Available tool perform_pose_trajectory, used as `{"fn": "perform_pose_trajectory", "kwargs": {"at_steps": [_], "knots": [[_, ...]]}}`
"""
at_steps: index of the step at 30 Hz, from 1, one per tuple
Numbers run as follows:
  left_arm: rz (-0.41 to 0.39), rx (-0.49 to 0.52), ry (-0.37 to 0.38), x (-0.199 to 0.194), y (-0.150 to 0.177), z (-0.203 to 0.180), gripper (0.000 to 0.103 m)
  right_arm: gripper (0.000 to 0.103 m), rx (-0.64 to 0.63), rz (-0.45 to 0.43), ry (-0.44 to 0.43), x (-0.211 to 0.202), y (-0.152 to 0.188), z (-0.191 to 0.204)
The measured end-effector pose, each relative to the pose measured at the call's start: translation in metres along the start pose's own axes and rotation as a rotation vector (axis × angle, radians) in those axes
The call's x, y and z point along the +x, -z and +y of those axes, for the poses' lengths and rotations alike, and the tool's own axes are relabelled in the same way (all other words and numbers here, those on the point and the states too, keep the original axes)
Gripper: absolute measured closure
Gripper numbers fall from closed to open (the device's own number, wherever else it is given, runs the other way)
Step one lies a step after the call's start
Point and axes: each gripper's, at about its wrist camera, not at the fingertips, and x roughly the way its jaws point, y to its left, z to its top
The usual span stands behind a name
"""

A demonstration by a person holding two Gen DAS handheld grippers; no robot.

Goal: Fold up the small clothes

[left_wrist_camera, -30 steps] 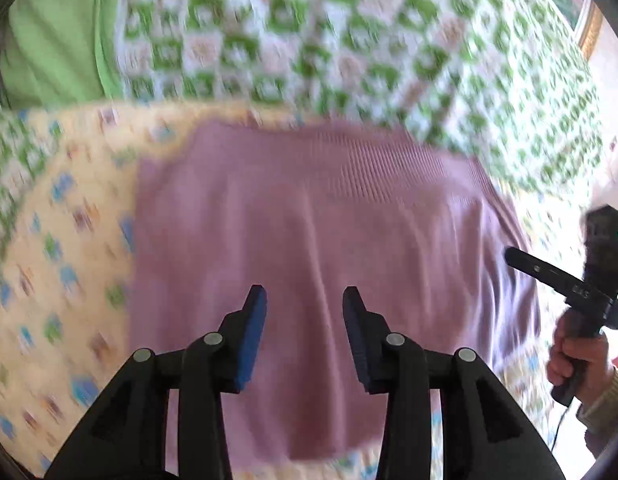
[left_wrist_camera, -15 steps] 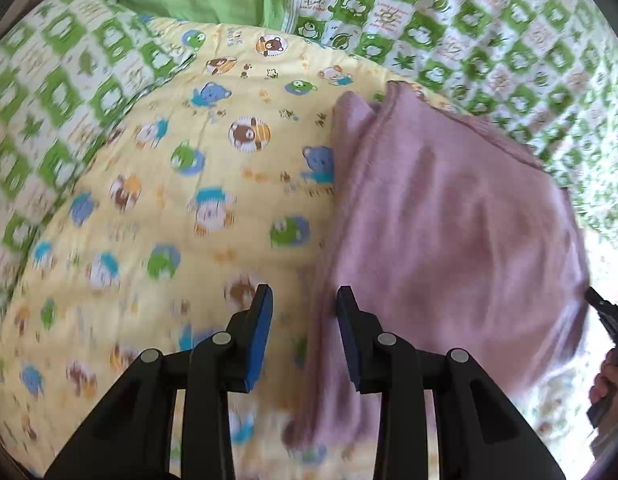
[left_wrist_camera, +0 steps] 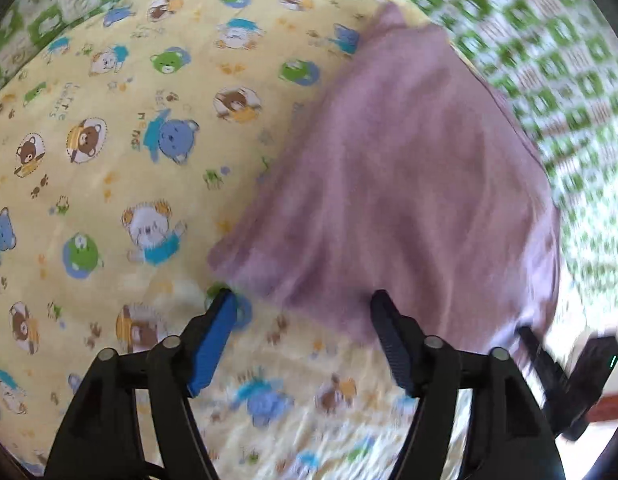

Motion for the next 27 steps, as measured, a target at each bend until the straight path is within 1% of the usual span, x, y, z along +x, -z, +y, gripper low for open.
{"fn": "perform_pose_trajectory", "kwargs": {"at_steps": [1,2,3,4,6,8,9,10,11,12,13,14,15,16,17,21,23,25,26,27], "knots": [[-0.014,-0.019,-0.009,0.001,-0.004,0.002,0.052,0.086,0.011,0.014,0.009,0.004,0.002,-0.005],[-0.029,-0.037,-0.015,0.002,-0.009,0.005,0.059,0.086,0.024,0.032,0.034,0.008,0.003,-0.011],[-0.038,-0.053,-0.013,0.001,-0.013,0.008,0.070,0.086,0.039,0.044,0.070,0.009,0.006,-0.020],[-0.046,-0.054,-0.005,-0.001,-0.016,0.011,0.072,0.086,0.065,0.048,0.115,0.007,0.008,-0.032],[-0.060,-0.063,0.020,-0.008,-0.019,0.016,0.071,0.086,0.120,0.037,0.163,-0.003,0.010,-0.051],[-0.061,-0.037,0.035,-0.016,-0.014,0.014,0.069,0.086,0.160,0.018,0.192,-0.017,0.011,-0.061],[-0.058,-0.028,0.041,-0.019,-0.011,0.012,0.060,0.086,0.166,0.005,0.203,-0.025,0.011,-0.063],[-0.055,-0.016,0.045,-0.024,-0.004,0.012,0.047,0.085,0.164,-0.007,0.206,-0.032,0.011,-0.061],[-0.052,-0.008,0.041,-0.026,0.000,0.009,0.039,0.080,0.161,-0.017,0.201,-0.037,0.012,-0.059],[-0.045,-0.009,0.026,-0.026,0.008,0.007,0.028,0.068,0.159,-0.027,0.196,-0.042,0.012,-0.056],[-0.039,-0.020,0.019,-0.025,0.012,0.008,0.026,0.059,0.154,-0.045,0.195,-0.048,0.013,-0.049],[-0.030,-0.032,0.018,-0.021,0.016,0.008,0.026,0.045,0.149,-0.061,0.193,-0.052,0.014,-0.044],[-0.011,-0.051,0.017,-0.012,0.020,0.008,0.026,0.042,0.140,-0.082,0.182,-0.055,0.015,-0.038],[0.000,-0.071,0.012,-0.006,0.020,0.008,0.026,0.042,0.130,-0.089,0.160,-0.056,0.015,-0.031],[-0.010,-0.106,0.000,0.001,0.016,0.008,0.026,0.042,0.130,-0.084,0.145,-0.056,0.015,-0.028],[-0.093,-0.149,0.011,0.002,0.003,-0.003,0.027,0.042,0.139,-0.053,0.077,-0.046,0.017,-0.015],[-0.115,-0.160,0.030,0.005,-0.005,-0.010,0.037,0.042,0.129,-0.038,0.072,-0.041,0.017,-0.007],[-0.119,-0.146,0.018,0.008,-0.011,-0.017,0.059,0.042,0.120,-0.026,0.055,-0.037,0.018,-0.003],[-0.123,-0.138,0.012,0.008,-0.012,-0.020,0.065,0.042,0.118,-0.019,0.050,-0.035,0.018,-0.002],[-0.131,-0.120,0.017,0.006,-0.013,-0.025,0.079,0.042,0.118,-0.015,0.048,-0.034,0.018,-0.002]]}}
